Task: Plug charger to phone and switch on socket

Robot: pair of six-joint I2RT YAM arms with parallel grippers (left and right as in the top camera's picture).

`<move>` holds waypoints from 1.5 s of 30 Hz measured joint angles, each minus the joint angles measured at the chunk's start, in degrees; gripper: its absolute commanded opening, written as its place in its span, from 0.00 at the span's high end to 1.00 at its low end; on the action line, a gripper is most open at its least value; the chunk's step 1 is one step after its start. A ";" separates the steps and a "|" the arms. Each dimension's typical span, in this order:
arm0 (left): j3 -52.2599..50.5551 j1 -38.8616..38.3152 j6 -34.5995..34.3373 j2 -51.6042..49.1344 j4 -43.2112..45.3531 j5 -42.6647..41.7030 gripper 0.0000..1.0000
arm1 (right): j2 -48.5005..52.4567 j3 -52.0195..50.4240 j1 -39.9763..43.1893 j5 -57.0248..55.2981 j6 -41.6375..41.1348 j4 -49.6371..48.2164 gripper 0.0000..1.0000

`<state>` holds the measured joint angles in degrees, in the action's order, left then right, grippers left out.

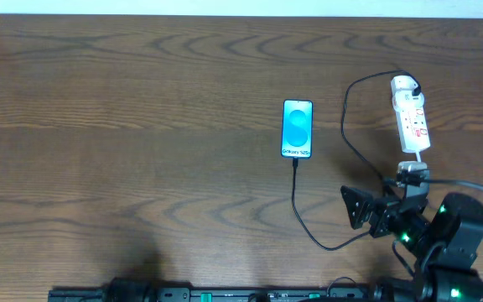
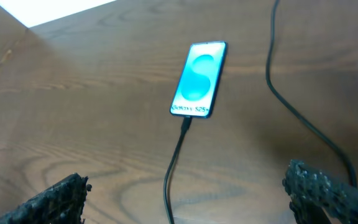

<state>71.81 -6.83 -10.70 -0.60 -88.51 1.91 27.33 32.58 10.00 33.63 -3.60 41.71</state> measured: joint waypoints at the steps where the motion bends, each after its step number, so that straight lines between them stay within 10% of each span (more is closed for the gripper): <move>1: 0.00 0.00 0.00 0.00 -0.02 0.00 0.02 | -1.60 -0.94 -0.44 -0.22 0.00 -0.87 0.01; 18: 0.00 0.00 0.00 0.00 -0.02 0.00 0.02 | -24.79 -16.52 -4.07 -12.26 -3.39 -22.73 0.01; 34: 0.00 0.00 0.00 0.02 0.00 0.00 0.02 | -26.49 -30.97 -8.04 -21.35 -8.87 -48.04 0.01; 45: 0.00 0.00 0.00 0.02 -0.02 0.00 0.02 | -26.51 -32.11 -8.81 -27.41 -9.05 -46.64 0.01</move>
<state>71.81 -6.83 -10.70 -0.58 -88.53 1.91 0.82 0.47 1.19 6.22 -12.64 -4.93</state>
